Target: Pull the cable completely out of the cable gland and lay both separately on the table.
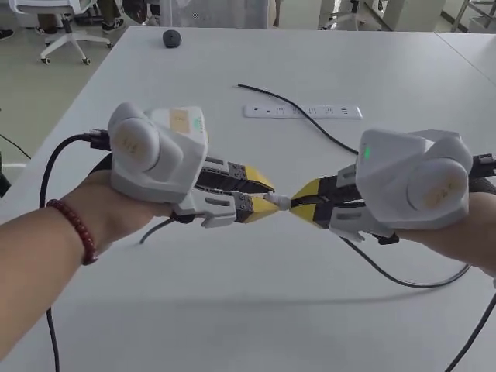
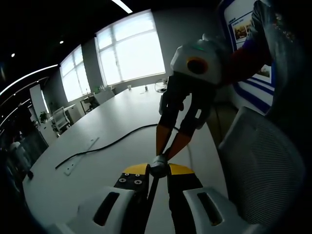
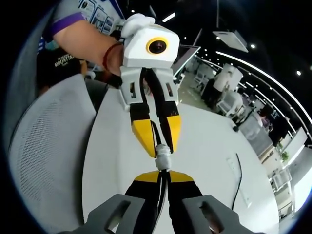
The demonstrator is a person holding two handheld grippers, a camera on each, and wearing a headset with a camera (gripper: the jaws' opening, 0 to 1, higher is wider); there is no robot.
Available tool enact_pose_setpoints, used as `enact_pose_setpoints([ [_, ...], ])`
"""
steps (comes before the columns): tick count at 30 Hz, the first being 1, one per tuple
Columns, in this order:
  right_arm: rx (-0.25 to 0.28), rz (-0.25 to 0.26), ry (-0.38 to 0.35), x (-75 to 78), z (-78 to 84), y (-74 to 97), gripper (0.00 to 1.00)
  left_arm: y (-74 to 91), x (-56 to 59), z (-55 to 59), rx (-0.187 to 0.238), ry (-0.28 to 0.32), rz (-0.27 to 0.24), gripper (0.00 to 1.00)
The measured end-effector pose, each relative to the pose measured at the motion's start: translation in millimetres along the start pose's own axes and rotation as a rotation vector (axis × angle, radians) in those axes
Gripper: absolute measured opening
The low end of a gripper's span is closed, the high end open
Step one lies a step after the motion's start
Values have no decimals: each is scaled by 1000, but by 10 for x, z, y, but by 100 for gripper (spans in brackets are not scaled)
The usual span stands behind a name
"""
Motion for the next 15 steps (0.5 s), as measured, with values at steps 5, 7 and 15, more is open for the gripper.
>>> enact_pose_setpoints([
  [5, -7, -1, 11, -2, 0, 3, 0, 2, 2, 7, 1, 1, 0, 15],
  [7, -8, -3, 16, -1, -4, 6, 0, 3, 2, 7, 3, 2, 1, 15],
  [15, -15, 6, 26, 16, 15, 27, 0, 21, -10, 13, 3, 2, -5, 15],
])
Point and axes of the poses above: the centre of the closed fingertips' face, and the gripper's own axes: y roughly backward along the fingers, x roughly to its right, z roughly out of its underside, the point moved 10 cm from there along y, roughly backward along the fingers, and after that the axes turned 5 degrees about -x, right-handed, at the moved point
